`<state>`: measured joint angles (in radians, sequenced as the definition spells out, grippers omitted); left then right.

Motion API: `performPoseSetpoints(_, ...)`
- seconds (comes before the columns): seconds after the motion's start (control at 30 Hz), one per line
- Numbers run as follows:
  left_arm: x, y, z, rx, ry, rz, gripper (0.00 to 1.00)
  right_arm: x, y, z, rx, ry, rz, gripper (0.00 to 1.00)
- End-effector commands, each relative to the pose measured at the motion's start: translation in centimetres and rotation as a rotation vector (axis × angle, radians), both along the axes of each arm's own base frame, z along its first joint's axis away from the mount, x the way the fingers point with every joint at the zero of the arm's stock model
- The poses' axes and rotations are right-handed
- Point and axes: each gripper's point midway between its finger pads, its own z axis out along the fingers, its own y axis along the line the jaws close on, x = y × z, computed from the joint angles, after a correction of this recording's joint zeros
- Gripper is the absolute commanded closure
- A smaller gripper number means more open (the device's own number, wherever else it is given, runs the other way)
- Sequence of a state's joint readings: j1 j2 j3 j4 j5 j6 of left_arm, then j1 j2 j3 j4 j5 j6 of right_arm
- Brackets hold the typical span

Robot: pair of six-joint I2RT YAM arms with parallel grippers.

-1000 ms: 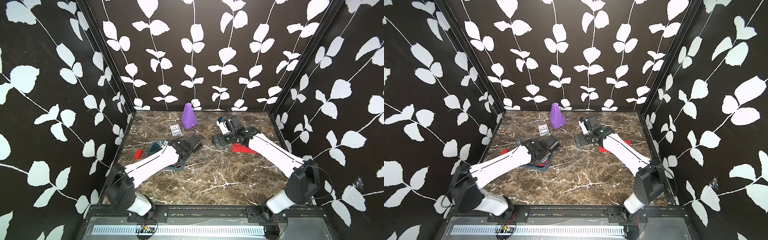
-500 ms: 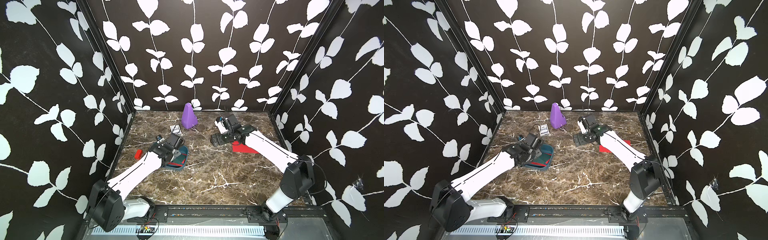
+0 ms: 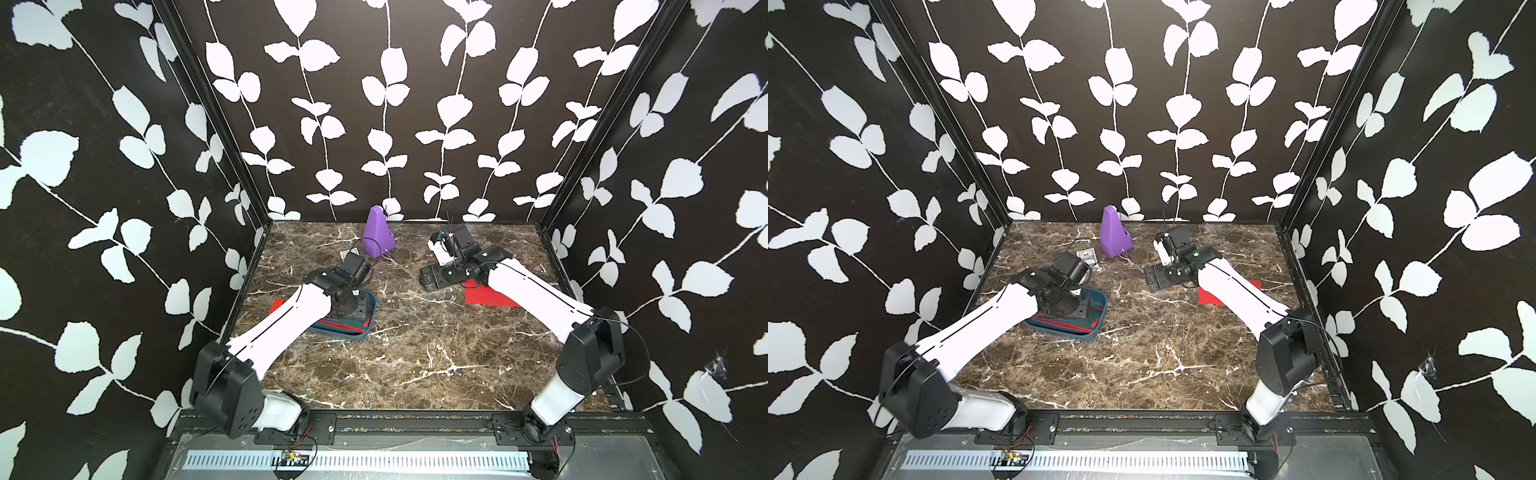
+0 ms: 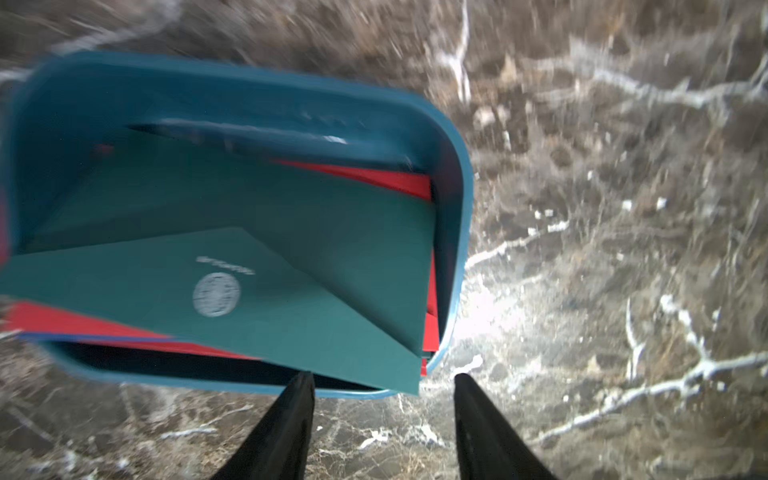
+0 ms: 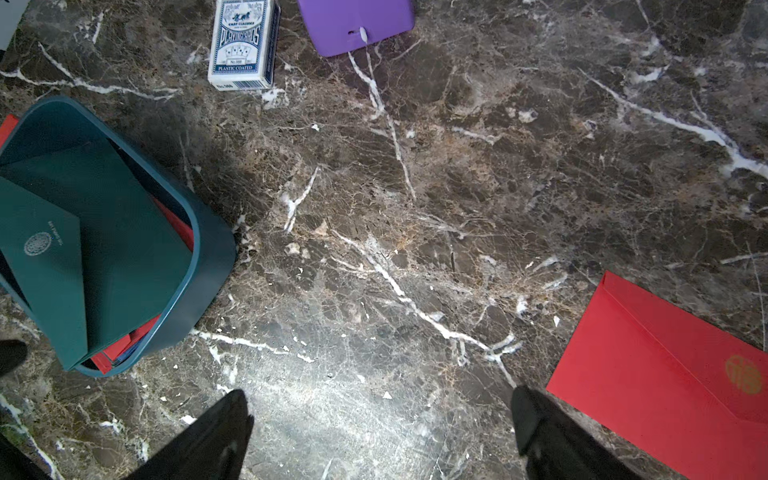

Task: Put the sealed envelopes into the storage box
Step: Place the envelope in the storage box.

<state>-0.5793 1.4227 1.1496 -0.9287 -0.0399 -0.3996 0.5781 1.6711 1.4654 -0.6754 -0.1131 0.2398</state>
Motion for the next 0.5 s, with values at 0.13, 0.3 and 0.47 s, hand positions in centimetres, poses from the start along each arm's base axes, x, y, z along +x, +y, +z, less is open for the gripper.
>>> performPoseSetpoints(0.13,-0.5,-0.1,0.0,0.044,0.047,-0.143,0.51,-0.1,0.2,0.7,-0.009,-0.001,0.007,0.01)
performPoseSetpoints(0.3,-1.7,0.4,-0.5,0.048,0.092,-0.125,0.59,-0.1,0.2,0.1,-0.014,0.009,0.006,0.01)
performPoseSetpoints(0.47,-2.9,2.6,-0.7,0.128,0.124,-0.058,0.59,-0.1,0.3,-0.3,-0.014,0.015,0.004,0.01)
